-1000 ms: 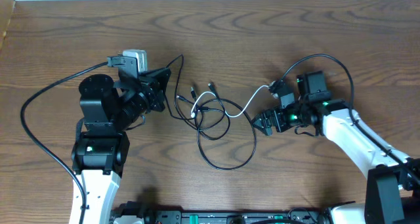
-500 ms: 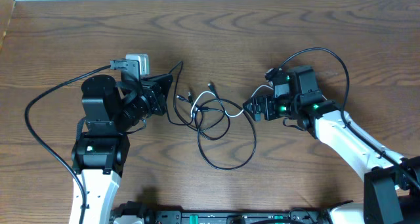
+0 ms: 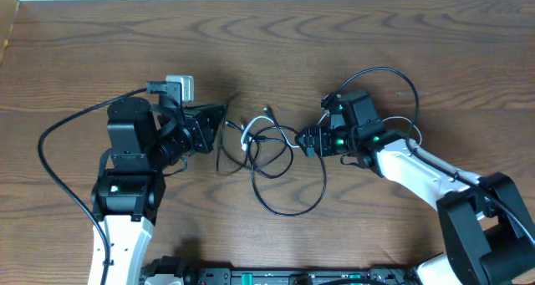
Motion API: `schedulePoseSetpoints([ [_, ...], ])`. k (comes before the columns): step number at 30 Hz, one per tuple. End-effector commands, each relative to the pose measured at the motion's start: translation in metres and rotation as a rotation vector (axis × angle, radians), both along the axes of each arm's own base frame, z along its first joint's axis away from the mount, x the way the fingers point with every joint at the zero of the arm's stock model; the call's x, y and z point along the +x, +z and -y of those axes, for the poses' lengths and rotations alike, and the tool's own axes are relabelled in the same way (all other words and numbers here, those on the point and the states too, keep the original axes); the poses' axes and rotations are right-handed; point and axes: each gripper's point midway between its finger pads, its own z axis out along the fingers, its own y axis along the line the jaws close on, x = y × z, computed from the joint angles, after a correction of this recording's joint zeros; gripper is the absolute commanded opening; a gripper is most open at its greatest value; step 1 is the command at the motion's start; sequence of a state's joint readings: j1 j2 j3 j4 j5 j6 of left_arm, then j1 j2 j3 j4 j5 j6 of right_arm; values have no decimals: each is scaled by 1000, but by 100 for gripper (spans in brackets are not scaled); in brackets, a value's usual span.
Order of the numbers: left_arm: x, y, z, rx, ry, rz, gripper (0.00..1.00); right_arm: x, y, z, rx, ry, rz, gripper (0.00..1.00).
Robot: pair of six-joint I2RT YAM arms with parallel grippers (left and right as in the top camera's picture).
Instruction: Untangle cables
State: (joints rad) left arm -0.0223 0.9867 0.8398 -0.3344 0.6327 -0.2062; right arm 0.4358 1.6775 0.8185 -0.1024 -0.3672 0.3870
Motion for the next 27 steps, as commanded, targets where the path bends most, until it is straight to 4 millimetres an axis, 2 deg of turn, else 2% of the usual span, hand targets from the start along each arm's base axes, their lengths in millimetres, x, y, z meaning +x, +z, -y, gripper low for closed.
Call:
schedulePoseSetpoints([
  [1,-1,-7,-1,21,-13,-13,17,-4,-5,-2,-18,-5,-13,89],
  [5,-2,-13,-1,32,-22,-27,17,-10,-9,0,-57,49,-2,89],
  [8,-1,-16,0,35,-24,-36,17,-14,-18,13,-131,32,-22,88],
  [14,0,-23,0,34,-25,-68,17,-21,-28,28,-220,20,-48,80],
  [16,-2,-29,0,34,-26,-97,17,-20,-28,28,-219,19,-46,80],
  [18,-6,-36,1,32,-34,-133,17,-17,-25,25,-206,20,-31,84],
  [21,-14,-49,7,71,-87,-158,17,-12,-16,11,-129,49,1,91],
  [23,-19,-58,15,98,-136,-164,23,-7,-9,1,-75,70,28,92],
  [25,-24,-68,24,118,-184,-173,25,-5,-6,-2,-61,75,40,89],
  [27,-31,-80,35,136,-240,-194,29,-7,-8,0,-77,78,39,81],
])
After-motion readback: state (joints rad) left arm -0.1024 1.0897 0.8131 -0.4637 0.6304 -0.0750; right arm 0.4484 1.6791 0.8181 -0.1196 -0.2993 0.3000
